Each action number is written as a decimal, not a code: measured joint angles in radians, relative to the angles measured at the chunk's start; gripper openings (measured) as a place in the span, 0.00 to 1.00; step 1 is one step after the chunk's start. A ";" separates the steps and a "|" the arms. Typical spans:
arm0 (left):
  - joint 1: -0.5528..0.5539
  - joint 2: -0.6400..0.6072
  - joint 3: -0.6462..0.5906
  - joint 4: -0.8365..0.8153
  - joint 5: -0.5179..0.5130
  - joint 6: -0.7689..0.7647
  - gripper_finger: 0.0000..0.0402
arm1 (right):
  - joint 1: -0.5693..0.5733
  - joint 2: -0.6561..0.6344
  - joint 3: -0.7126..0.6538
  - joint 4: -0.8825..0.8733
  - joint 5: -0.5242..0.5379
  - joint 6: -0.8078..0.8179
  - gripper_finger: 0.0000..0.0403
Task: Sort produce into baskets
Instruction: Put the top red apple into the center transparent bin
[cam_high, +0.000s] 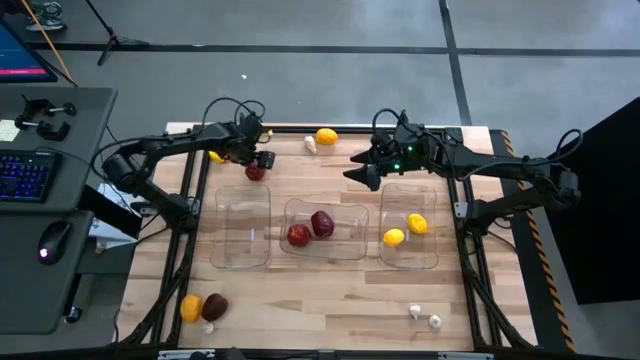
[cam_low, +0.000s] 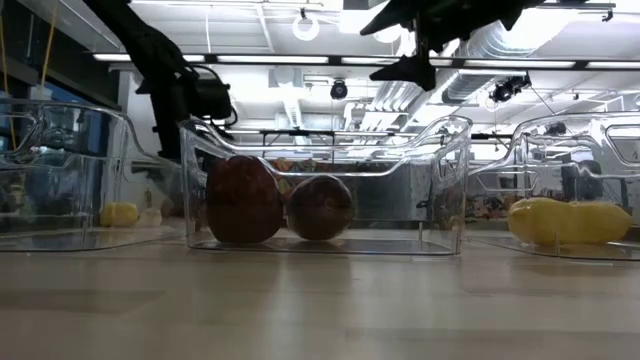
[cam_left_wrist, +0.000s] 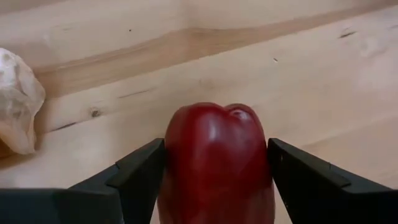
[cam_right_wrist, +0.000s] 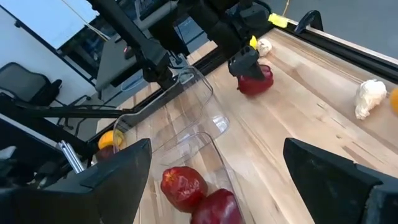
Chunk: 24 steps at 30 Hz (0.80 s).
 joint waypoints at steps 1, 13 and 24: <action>-0.002 0.016 0.003 -0.003 -0.005 -0.011 0.67 | 0.000 0.000 0.000 -0.002 0.000 -0.001 0.88; -0.020 0.089 0.003 -0.002 -0.008 0.017 0.66 | 0.000 0.000 0.000 -0.016 0.000 -0.002 0.88; -0.039 -0.054 0.154 -0.052 0.042 0.113 0.53 | 0.000 -0.003 0.000 -0.013 -0.008 -0.006 0.88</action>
